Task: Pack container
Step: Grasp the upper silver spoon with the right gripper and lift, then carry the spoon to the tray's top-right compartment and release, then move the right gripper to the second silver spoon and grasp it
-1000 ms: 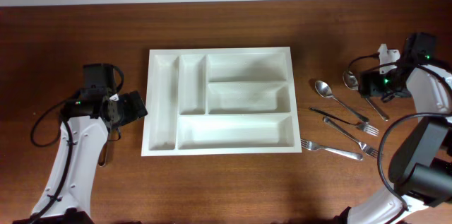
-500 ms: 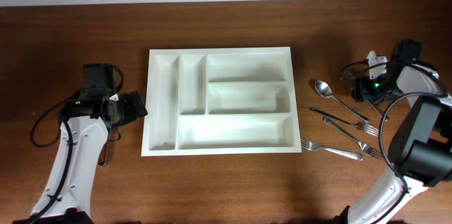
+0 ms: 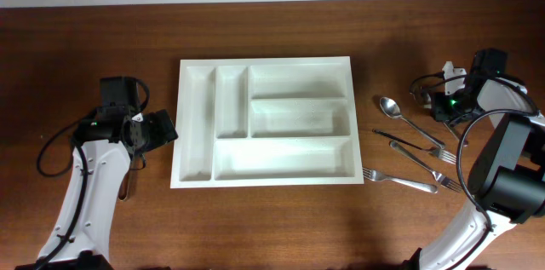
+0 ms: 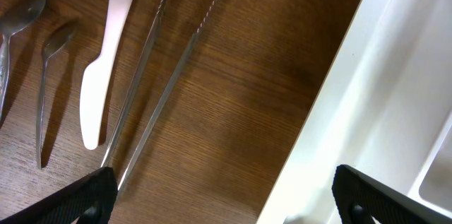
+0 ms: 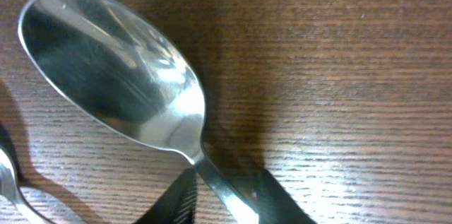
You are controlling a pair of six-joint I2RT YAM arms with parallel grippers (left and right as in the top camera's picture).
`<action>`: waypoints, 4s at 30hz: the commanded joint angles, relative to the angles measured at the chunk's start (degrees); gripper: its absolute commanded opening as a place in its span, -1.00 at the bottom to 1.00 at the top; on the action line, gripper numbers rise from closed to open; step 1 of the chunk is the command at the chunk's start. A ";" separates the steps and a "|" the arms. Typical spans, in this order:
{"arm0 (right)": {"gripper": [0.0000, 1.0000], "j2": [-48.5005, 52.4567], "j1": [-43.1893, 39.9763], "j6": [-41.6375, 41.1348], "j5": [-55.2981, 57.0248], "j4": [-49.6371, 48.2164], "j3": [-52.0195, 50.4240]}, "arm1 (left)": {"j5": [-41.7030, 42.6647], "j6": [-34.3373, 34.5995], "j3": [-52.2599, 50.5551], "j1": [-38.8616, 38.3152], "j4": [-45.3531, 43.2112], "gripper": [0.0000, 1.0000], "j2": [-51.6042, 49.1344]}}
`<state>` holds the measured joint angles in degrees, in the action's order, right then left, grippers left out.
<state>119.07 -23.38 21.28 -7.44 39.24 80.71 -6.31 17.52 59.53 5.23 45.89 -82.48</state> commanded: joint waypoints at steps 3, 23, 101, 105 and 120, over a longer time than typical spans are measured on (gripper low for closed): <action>-0.66 1.27 0.15 -4.35 -0.94 0.98 -0.04 | -0.61 -0.70 1.11 0.20 0.02 0.98 -0.24; -0.92 -5.64 0.74 -8.28 -1.07 4.44 2.89 | -0.61 -0.70 1.11 0.17 0.04 0.98 -0.24; 0.15 -4.24 10.78 0.90 1.66 20.33 9.55 | -0.61 -0.70 1.11 0.17 0.04 0.98 -0.24; 0.04 -3.32 13.03 4.02 2.67 20.00 7.32 | -0.61 -0.70 1.11 0.17 0.04 0.98 -0.24; -0.04 -1.31 14.69 -1.05 10.64 11.43 0.07 | -0.61 -0.70 1.11 0.17 0.04 0.98 -0.24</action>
<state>117.19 -7.92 22.33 1.74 51.11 81.06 -6.31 17.52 59.55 5.23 45.91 -82.52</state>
